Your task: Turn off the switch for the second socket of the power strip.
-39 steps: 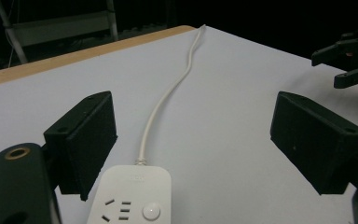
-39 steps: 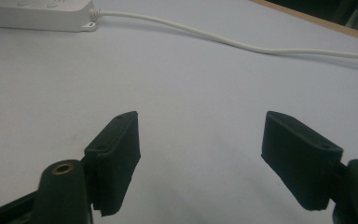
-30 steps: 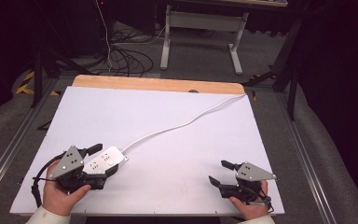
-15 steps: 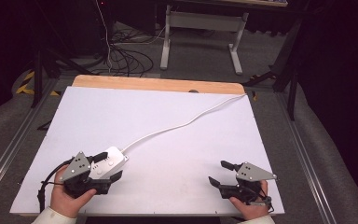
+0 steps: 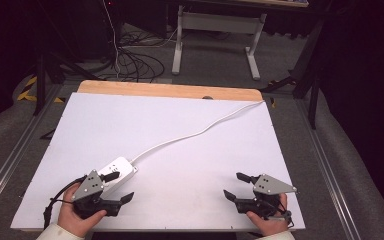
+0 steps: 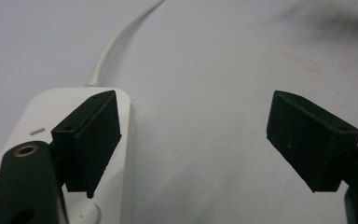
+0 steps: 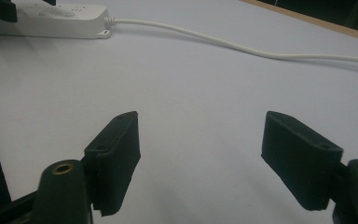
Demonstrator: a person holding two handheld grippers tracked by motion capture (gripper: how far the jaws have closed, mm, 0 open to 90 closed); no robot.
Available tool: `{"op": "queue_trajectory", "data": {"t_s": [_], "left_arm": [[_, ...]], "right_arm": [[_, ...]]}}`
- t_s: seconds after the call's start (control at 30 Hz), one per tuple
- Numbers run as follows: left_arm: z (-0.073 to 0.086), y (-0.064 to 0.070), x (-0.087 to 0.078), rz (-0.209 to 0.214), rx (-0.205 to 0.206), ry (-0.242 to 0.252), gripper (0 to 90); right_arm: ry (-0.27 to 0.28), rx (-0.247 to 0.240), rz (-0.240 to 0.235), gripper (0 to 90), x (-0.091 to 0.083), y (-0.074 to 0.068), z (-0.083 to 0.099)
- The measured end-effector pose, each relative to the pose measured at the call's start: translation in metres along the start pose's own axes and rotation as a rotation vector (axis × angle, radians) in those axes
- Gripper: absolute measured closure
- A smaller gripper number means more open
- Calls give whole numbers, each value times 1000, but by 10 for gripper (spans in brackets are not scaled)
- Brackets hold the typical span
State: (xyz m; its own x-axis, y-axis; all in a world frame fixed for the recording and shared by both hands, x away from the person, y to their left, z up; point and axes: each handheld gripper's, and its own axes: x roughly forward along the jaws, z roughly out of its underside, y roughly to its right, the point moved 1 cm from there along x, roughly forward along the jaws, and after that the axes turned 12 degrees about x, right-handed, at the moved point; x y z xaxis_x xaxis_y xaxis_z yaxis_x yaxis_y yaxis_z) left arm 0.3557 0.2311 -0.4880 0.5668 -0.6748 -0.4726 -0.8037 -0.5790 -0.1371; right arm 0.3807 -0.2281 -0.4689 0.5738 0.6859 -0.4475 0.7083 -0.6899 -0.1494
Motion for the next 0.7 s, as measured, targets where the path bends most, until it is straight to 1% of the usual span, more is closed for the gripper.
{"op": "queue_trajectory", "data": {"t_s": [0.07,0.1,0.13,0.17,0.3,0.33,0.43,0.53,0.63,0.7], "left_arm": [[2,1,2,5,4,-15,184],[3,0,2,-2,11,-21,184],[3,-1,2,-5,10,-19,183],[3,-2,2,0,-7,-13,184],[3,-4,1,10,-46,17,184],[2,-5,3,18,-75,35,184],[1,-5,4,14,-70,38,183],[0,-5,3,10,-46,32,181],[0,-5,0,-5,-33,33,178],[-1,-6,-1,-15,-12,30,177]], "right_arm": [[-2,-3,-2,282,0,-1,0],[-2,-3,-2,282,0,-1,0],[-2,-5,-2,282,0,-1,0],[-1,-7,-3,282,0,-1,0],[-2,-8,-6,282,0,-1,0],[-3,-8,-6,282,1,-1,0],[-3,-8,-7,282,1,-1,0],[-4,-10,-7,282,1,-2,0],[-6,-10,-8,282,1,-1,0],[-6,-11,-7,282,1,-2,0]]}}
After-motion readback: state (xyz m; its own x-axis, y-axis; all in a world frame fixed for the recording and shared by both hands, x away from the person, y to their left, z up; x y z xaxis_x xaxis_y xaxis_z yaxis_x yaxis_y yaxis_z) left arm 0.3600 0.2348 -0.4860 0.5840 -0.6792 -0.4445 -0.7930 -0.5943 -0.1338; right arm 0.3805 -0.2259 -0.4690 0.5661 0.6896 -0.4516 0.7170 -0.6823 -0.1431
